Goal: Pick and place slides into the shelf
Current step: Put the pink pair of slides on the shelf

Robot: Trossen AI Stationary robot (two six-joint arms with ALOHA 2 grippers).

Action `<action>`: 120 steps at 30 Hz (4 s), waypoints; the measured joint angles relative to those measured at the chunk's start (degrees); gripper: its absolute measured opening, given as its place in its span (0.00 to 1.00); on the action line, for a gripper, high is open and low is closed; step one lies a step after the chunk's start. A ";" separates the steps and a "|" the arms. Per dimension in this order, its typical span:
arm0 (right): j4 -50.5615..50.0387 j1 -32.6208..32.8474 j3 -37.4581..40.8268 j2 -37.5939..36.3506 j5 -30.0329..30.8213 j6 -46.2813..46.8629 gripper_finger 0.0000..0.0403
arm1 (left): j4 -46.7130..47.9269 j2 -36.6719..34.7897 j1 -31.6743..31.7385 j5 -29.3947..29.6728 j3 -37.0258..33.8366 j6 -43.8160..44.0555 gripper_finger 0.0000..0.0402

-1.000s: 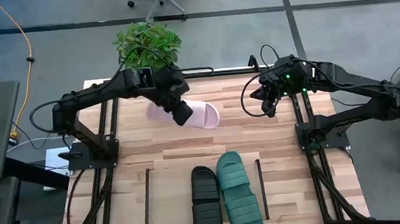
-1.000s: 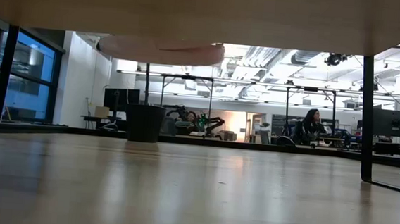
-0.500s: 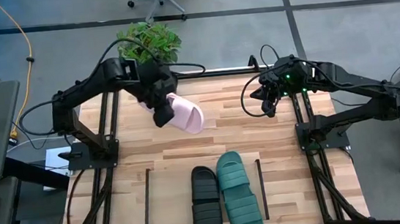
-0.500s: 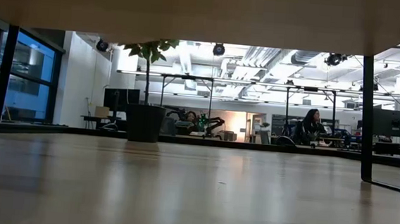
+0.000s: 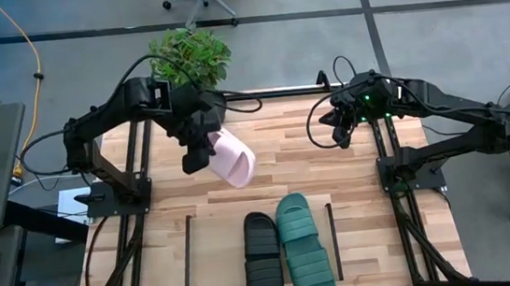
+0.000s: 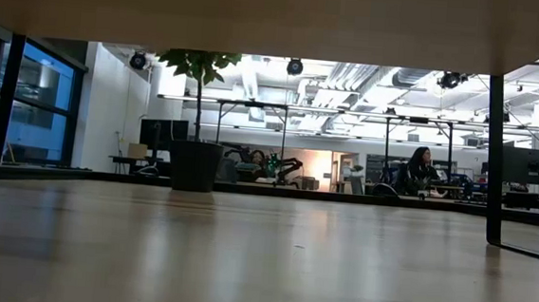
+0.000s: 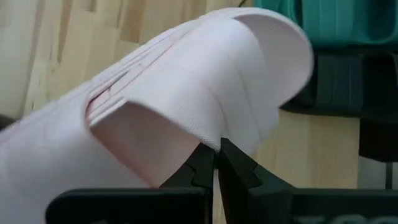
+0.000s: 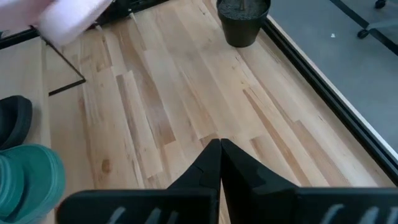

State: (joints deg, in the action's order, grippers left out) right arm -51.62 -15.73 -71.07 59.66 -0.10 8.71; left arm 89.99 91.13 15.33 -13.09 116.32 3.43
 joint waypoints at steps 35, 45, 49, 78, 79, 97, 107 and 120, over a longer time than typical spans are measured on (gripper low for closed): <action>0.00 0.02 0.00 0.00 4.31 1.71 0.00 | 0.02 0.19 -23.52 -5.58 0.00 2.46 0.00; -0.02 0.00 0.00 0.02 4.26 1.00 0.00 | 0.00 3.00 -27.82 -7.13 0.10 3.91 0.00; 0.00 0.00 0.00 0.02 4.15 0.22 0.00 | 0.02 4.52 -29.46 -8.06 -0.02 4.36 0.00; -0.04 0.00 0.00 0.02 3.08 -2.27 0.00 | -0.06 9.38 -33.39 -13.87 -0.03 9.98 0.00; -0.02 0.02 0.00 0.02 3.06 -2.40 0.00 | -0.31 9.35 -33.57 -13.89 -0.03 10.25 0.00; -0.04 0.02 0.00 0.02 1.80 -3.82 0.00 | -6.88 9.90 -35.32 -13.91 -0.03 15.89 0.00; -0.04 0.00 0.00 0.01 1.09 -5.09 0.00 | -6.84 12.58 -36.14 -14.38 -0.03 15.77 0.00; -0.74 0.00 0.02 0.02 0.18 -5.71 0.00 | -2.11 14.08 -36.13 -17.18 -0.03 13.34 0.00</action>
State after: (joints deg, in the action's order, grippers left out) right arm -52.36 -15.73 -71.05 59.68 0.08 3.00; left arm 87.88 105.21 -20.80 -30.28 116.29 16.77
